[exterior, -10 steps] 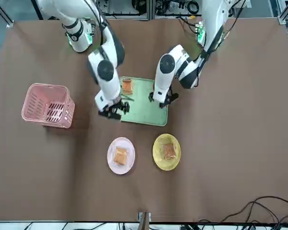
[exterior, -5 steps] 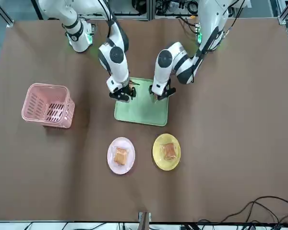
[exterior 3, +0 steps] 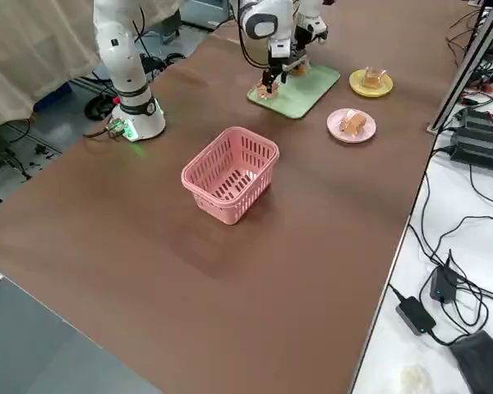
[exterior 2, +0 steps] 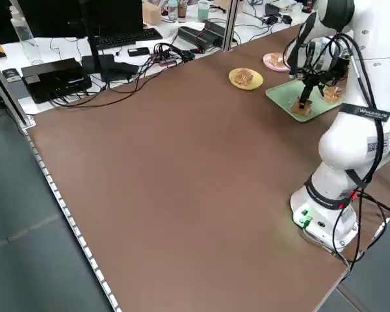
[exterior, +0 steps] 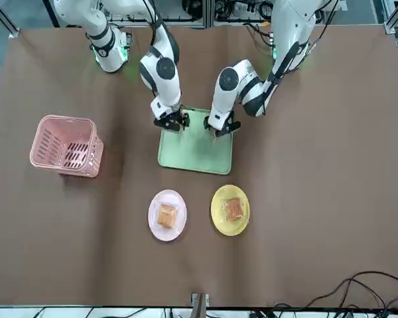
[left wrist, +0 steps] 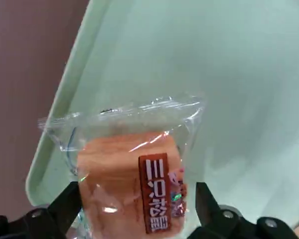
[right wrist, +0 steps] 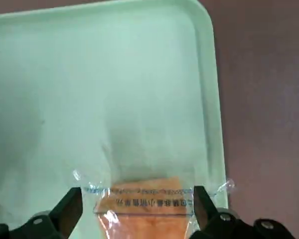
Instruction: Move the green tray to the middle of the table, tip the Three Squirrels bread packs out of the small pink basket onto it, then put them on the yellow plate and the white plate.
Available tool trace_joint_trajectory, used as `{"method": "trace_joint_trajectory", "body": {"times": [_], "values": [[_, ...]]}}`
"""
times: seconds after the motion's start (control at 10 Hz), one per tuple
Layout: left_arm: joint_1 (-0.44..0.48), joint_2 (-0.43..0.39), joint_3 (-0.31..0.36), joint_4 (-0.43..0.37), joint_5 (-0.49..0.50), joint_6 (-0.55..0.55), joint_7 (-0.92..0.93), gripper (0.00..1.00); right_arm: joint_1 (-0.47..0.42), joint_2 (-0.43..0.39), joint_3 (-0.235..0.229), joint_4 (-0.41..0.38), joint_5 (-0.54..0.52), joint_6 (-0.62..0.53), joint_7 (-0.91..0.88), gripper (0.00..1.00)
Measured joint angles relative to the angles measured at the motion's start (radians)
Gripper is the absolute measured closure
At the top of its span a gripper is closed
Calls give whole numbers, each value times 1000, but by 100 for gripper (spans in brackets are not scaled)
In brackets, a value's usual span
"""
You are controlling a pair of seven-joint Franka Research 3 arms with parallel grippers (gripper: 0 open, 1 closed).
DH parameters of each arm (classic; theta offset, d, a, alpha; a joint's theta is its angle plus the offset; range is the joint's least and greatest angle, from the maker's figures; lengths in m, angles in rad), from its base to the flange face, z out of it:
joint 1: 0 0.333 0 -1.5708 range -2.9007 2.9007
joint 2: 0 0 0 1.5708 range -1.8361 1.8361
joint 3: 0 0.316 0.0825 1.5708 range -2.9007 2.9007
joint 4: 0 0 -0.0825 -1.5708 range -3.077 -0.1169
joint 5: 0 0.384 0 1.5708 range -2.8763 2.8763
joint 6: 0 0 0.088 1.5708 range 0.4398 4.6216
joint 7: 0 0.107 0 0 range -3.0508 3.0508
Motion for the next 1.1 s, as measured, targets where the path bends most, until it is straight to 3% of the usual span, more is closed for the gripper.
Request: {"method": "trace_joint_trajectory", "body": {"times": [0.4,0.6,0.7,0.9,1.1], "values": [[9,35,3,0,51,14,-1,4,11,-62,0,-49,0,-3,12,1],[16,39,2,5,55,21,-4,27,41,-64,1,-59,2,2,42,1],[17,38,3,9,56,21,-5,27,54,-64,1,-61,11,19,46,1],[24,20,10,29,60,10,-5,39,72,-60,1,-72,27,40,50,1],[77,-60,15,96,75,-122,79,40,72,-47,-1,-78,28,42,51,1]]}}
